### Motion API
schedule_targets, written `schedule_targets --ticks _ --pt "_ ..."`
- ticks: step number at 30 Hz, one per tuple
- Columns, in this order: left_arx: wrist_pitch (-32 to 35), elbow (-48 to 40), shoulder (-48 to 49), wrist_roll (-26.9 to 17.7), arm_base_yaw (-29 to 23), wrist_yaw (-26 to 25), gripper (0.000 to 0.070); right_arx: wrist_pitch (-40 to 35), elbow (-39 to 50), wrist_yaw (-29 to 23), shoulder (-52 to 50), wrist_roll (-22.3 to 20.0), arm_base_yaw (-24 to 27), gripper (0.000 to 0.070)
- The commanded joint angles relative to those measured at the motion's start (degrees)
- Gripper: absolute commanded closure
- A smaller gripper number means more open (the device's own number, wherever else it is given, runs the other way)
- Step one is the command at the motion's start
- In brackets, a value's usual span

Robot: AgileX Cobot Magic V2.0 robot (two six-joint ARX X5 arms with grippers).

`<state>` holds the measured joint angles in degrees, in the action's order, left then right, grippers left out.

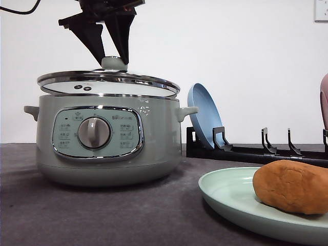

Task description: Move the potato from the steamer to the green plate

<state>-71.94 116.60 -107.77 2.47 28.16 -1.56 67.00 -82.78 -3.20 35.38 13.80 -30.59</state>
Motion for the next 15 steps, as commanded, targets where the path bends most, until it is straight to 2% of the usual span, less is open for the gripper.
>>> schedule_targets --ticks 1,15 --pt "1.3 1.7 -1.3 -0.3 0.3 0.0 0.07 -0.7 -1.0 -0.1 0.4 0.8 -0.3 0.0034" --pt "3.0 1.7 -6.2 -0.7 0.3 0.0 0.07 -0.4 -1.0 0.0 0.4 1.0 -0.3 0.0034"
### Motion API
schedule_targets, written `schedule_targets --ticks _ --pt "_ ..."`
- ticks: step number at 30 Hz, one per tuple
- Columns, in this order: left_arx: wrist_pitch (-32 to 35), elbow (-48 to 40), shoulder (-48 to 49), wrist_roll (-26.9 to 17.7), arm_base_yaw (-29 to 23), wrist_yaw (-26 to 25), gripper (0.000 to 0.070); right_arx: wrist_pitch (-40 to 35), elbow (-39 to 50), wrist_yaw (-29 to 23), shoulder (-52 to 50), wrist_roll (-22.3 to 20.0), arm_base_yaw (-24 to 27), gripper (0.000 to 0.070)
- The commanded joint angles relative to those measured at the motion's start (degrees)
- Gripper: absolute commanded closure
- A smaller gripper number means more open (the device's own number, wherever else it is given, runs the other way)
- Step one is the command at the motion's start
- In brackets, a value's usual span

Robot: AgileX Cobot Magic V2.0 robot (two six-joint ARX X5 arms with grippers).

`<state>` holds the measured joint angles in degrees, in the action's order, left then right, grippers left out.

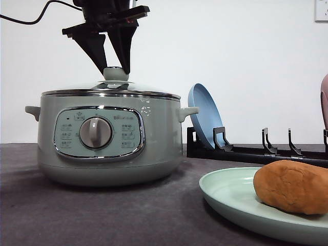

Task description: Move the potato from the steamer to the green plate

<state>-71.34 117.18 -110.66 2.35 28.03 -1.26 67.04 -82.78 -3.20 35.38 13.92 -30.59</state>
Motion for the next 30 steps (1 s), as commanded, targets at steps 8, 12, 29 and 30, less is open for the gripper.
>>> schedule_targets --ticks 8,12,29,30 --pt "1.4 1.1 -3.4 -0.7 0.4 -0.3 0.07 -0.1 -1.0 -0.1 0.4 1.0 -0.3 0.0034" --pt "1.5 1.1 -3.0 -1.2 0.4 -0.3 0.07 -0.1 -1.0 -0.1 0.4 1.0 -0.3 0.0034" --pt "-0.3 1.1 8.9 -1.2 0.4 -0.3 0.0143 -0.1 -1.0 -0.3 0.4 1.0 -0.3 0.0034" --pt "-0.9 1.1 10.2 -1.2 0.4 -0.3 0.0143 -0.1 -1.0 -0.3 0.4 1.0 -0.3 0.0034"
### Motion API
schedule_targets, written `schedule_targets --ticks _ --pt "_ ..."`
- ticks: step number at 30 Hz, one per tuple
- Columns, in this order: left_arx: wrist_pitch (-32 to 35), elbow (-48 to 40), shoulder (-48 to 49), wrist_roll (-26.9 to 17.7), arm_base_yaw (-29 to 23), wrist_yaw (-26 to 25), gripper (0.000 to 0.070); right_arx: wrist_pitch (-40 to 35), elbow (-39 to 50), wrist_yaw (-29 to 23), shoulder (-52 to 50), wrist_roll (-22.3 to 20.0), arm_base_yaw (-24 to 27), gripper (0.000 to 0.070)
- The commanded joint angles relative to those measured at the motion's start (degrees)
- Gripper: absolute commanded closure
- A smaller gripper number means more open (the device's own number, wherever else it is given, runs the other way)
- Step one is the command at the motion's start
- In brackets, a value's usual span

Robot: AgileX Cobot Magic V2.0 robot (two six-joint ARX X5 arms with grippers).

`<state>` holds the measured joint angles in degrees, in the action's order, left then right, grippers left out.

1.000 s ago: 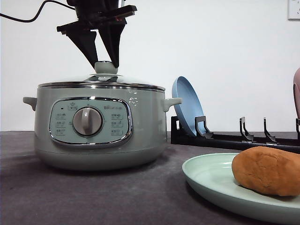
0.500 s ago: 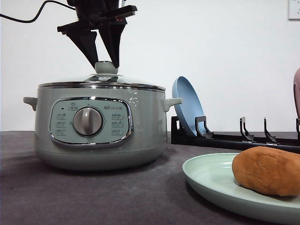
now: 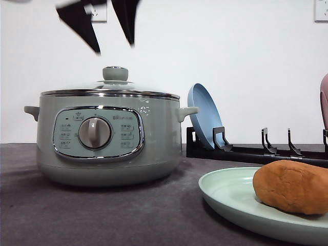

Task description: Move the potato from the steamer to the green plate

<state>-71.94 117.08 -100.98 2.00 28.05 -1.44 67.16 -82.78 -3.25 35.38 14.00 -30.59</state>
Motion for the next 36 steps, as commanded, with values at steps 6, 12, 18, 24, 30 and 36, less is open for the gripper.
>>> schedule_targets --ticks 6,12,18,24,30,36 --pt "-2.3 1.2 10.1 -1.1 0.7 -0.1 0.0144 0.5 -1.0 -0.2 0.4 0.9 -0.3 0.0034" --pt "-3.1 -1.0 20.9 -1.5 1.0 -0.1 0.0144 2.4 -0.9 -0.3 0.4 0.9 -0.3 0.0034" --pt "3.5 -16.6 37.0 -2.6 1.2 -0.1 0.0144 5.1 -0.9 -0.3 0.4 0.9 -0.3 0.0034" --pt "10.1 -33.6 54.6 -2.4 1.2 -0.1 0.0144 8.2 -0.3 -1.8 0.4 0.3 -0.3 0.0034" --pt "11.1 -44.4 67.9 0.4 1.2 -0.1 0.0144 10.8 3.7 -4.2 0.1 -2.2 -0.3 0.0034" --pt "9.9 -46.2 73.3 2.0 1.2 -0.1 0.0144 9.8 11.3 0.0 -2.3 -4.2 -0.4 0.0034"
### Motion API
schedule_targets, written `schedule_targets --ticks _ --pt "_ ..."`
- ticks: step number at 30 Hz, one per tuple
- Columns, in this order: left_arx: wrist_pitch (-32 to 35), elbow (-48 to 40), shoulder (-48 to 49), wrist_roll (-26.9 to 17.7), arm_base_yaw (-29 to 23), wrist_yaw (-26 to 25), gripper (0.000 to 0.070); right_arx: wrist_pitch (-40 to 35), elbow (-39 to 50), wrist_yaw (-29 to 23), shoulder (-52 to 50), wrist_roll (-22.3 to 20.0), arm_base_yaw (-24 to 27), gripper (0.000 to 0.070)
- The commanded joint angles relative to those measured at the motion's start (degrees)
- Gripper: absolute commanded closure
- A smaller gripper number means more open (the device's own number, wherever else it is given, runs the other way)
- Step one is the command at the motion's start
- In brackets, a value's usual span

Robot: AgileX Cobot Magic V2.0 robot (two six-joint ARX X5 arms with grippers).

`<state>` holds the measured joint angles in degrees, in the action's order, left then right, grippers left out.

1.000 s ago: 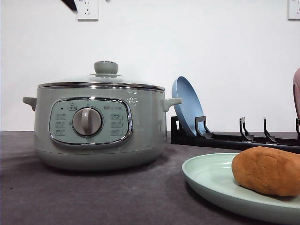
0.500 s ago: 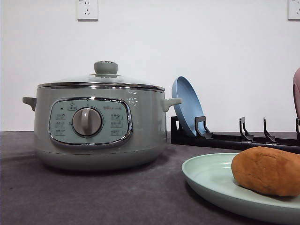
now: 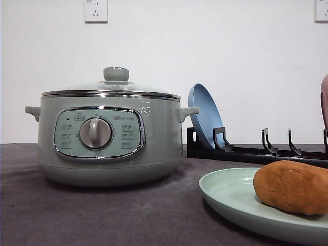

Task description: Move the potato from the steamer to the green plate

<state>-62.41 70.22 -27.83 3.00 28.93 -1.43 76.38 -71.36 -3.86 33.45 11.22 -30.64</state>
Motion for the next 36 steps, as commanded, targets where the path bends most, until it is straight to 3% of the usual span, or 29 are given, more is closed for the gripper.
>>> schedule_targets --ticks 1,7,13,15,16,17,18,19,20,24,36 --pt "0.2 0.7 0.4 1.1 0.3 -0.1 0.0144 0.0 1.3 1.3 -1.1 -1.6 -0.3 0.0034" --pt "0.4 0.7 0.7 1.1 0.3 -0.1 0.0144 -3.2 8.7 4.8 -7.0 -1.8 -0.3 0.0034" --pt "1.1 0.7 0.6 1.1 0.3 -0.1 0.0148 -3.6 10.3 5.2 -10.7 -1.8 -0.3 0.0034" --pt "0.7 0.7 0.6 1.1 0.3 -0.1 0.0183 -3.6 10.3 5.3 -11.0 -1.8 -0.3 0.0034" --pt "0.4 0.7 0.6 1.2 0.3 -0.1 0.0251 -3.5 10.3 5.3 -11.1 -1.8 -0.3 0.0045" --pt "-0.1 0.7 0.6 1.2 0.4 -0.1 0.0357 -3.5 10.3 5.3 -11.1 -1.8 -0.3 0.0122" --pt "-0.7 0.7 0.6 1.2 0.4 -0.1 0.052 -3.5 10.3 5.3 -11.1 -1.7 -0.3 0.0286" --pt "-1.2 0.7 0.6 1.2 0.3 -0.1 0.0666 -3.5 10.3 5.3 -11.1 -1.7 -0.3 0.052" --pt "-1.5 0.7 0.6 1.3 0.3 -0.1 0.0685 -3.5 10.3 5.3 -11.1 -1.8 -0.3 0.0675" --pt "-2.5 0.7 0.6 3.3 0.3 -0.1 0.0688 -3.6 10.3 5.3 -11.1 -1.6 -0.3 0.0685" --pt "-2.3 0.7 0.7 3.3 0.3 -0.1 0.0684 -3.6 10.3 5.3 -11.1 -1.6 -0.3 0.0685"
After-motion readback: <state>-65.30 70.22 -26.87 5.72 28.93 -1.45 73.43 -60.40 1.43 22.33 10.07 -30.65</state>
